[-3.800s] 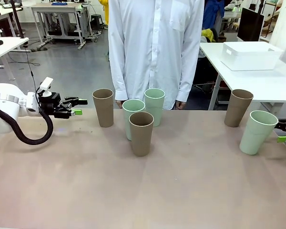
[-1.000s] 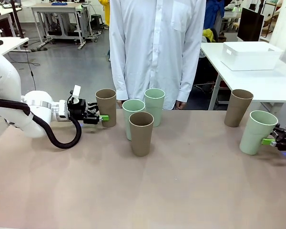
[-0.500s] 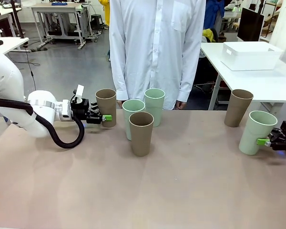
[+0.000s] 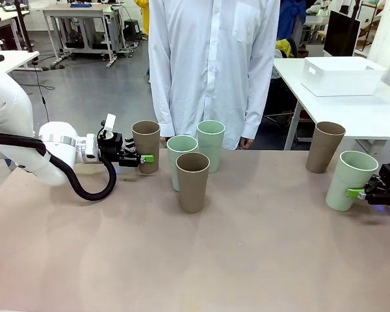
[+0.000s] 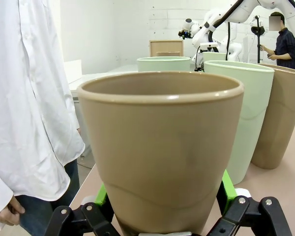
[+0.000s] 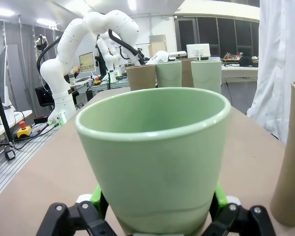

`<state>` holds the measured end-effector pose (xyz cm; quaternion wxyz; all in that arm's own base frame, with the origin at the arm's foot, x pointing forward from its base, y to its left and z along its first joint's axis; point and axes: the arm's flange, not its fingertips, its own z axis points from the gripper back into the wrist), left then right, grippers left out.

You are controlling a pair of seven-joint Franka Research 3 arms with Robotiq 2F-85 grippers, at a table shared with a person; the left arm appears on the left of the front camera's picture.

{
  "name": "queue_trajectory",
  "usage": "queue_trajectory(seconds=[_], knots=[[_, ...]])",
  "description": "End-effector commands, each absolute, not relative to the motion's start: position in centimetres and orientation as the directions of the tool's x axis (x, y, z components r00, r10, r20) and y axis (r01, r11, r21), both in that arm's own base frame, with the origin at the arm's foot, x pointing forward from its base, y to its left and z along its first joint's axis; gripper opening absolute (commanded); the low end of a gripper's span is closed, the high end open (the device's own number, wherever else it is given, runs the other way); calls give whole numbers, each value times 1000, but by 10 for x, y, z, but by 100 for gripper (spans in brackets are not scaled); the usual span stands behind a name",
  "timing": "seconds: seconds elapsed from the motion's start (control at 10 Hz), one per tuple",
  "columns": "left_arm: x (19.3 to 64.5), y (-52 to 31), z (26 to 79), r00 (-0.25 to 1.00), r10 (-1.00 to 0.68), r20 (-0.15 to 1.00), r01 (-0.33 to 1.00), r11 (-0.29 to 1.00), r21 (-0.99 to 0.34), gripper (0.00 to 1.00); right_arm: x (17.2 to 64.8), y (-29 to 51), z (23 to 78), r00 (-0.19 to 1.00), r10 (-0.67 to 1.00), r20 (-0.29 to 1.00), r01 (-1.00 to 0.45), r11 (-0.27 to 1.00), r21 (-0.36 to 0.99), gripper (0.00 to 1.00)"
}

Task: Stack the cups and store them in the basket.
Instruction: Pick up two Reusable plastic cups , one in each hand.

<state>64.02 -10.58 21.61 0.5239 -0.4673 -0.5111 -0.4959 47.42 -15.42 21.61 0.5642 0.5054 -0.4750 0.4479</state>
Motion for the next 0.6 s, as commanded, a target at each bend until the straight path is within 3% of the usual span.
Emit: queue_trajectory(seconds=[0.0, 0.5], knots=[[636, -110, 227, -3, -35, 999, 997, 73, 5, 100, 473, -143, 222, 158, 27, 987, -981, 120, 154, 100], [632, -109, 230, -2, -36, 999, 997, 79, 5, 100, 474, -141, 221, 163, 32, 986, -981, 114, 159, 100]])
